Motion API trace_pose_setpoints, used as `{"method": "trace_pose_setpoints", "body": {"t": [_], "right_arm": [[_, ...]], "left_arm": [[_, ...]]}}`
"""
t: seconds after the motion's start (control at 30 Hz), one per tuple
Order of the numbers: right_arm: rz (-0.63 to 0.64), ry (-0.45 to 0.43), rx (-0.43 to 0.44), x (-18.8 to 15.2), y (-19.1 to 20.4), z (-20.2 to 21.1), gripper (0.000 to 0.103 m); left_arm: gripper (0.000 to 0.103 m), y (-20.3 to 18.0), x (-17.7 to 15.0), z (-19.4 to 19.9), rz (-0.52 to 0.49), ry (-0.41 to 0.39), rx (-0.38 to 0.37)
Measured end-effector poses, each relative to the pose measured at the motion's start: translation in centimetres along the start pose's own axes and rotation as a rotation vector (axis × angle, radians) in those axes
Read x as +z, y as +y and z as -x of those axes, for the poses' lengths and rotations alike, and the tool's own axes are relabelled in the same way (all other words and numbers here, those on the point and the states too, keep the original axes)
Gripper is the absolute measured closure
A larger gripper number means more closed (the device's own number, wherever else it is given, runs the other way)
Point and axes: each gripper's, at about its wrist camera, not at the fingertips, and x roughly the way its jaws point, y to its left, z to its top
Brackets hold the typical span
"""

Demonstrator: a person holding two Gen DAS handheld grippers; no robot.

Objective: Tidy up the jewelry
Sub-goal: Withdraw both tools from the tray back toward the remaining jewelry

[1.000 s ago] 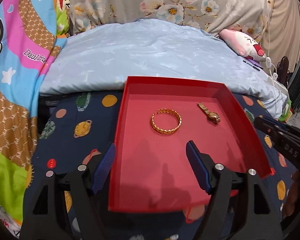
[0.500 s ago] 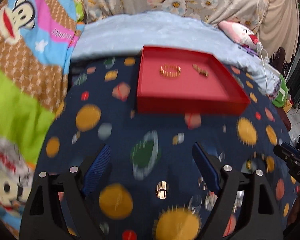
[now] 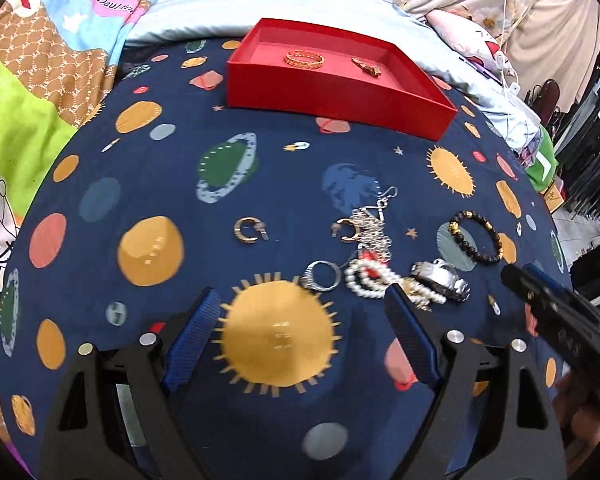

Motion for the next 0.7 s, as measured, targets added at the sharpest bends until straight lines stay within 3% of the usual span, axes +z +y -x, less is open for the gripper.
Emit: {"method": "trace_pose_setpoints", "body": {"t": [0.13,0.27,0.5,0.7], "right_arm": [[0.050,0.003,0.042,-0.4,2.1,0.3,0.062],[0.082,0.000,0.040,-0.6,3.4,-0.1,0.061],[0.043,-0.013,0.027,0.0,1.7,0.1,0.056],[0.002,-0.023,0.008,0.2,-0.4,0.4,0.055]], "left_arm": [[0.021,-0.8,0.0,-0.3,-0.018,-0.003,0.036],[0.021,-0.8,0.4,-0.7,0.013,0.022,0.016],[0.021,-3.1,1.3,-2.2,0.039,0.053,0.016],[0.019,-4.7,0.3,-2.7,-0.071,0.046,0.114]]}}
